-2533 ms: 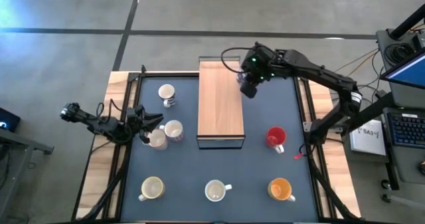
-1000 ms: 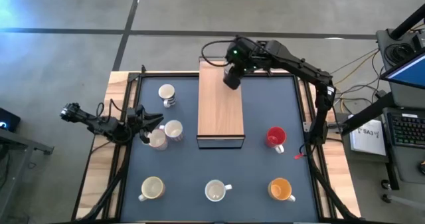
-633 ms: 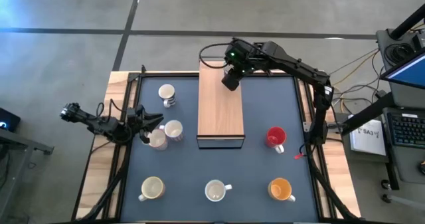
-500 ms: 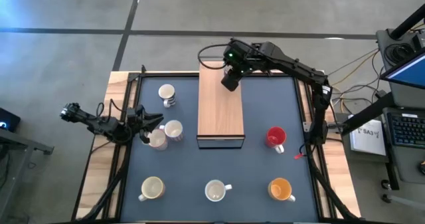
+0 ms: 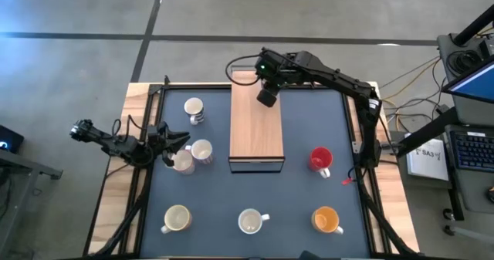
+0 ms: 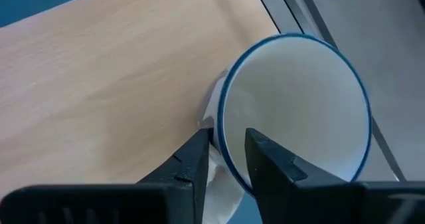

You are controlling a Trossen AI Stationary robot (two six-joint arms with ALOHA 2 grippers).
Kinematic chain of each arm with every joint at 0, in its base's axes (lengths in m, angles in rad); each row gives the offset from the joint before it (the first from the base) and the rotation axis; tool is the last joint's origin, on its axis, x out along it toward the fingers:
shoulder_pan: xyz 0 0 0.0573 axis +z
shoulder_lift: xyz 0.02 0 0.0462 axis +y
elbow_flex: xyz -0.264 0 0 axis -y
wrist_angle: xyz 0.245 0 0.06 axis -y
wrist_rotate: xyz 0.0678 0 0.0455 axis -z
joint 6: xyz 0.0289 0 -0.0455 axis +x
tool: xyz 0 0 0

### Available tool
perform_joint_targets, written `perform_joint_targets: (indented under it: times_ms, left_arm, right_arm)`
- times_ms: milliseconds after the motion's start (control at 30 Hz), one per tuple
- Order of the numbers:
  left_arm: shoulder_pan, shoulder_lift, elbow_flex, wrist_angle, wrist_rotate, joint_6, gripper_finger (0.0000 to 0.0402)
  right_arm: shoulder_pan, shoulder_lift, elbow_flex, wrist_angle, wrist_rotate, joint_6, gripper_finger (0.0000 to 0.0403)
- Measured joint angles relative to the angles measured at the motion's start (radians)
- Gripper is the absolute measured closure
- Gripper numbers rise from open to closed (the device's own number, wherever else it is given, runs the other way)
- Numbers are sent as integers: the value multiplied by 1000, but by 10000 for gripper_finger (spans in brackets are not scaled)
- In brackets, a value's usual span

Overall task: Place coffee mugs
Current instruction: Put the right blue patterned mug on the shelf, then put the orange mug on the shelf

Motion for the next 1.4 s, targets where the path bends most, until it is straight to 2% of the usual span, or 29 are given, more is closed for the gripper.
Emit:
perform_joint_targets:
  times_ms: [167,667,767,967,1400]
  left_arm:
    - [0,0,0,0,0,0,333]
    - [0,0,0,0,0,0,333]
    - [0,0,0,0,0,0,333]
    - [0,0,0,0,0,0,333]
    - [0,0,0,0,0,0,333]
  right_arm:
    - [-3,0,0,35,0,-34,334]
    - [-46,-1,0,116,0,-101,335]
    - [-51,-1,0,144,-34,-115,335]
    - [-56,-1,0,186,-105,-114,335]
    - [-57,-36,15,182,-96,-74,335]
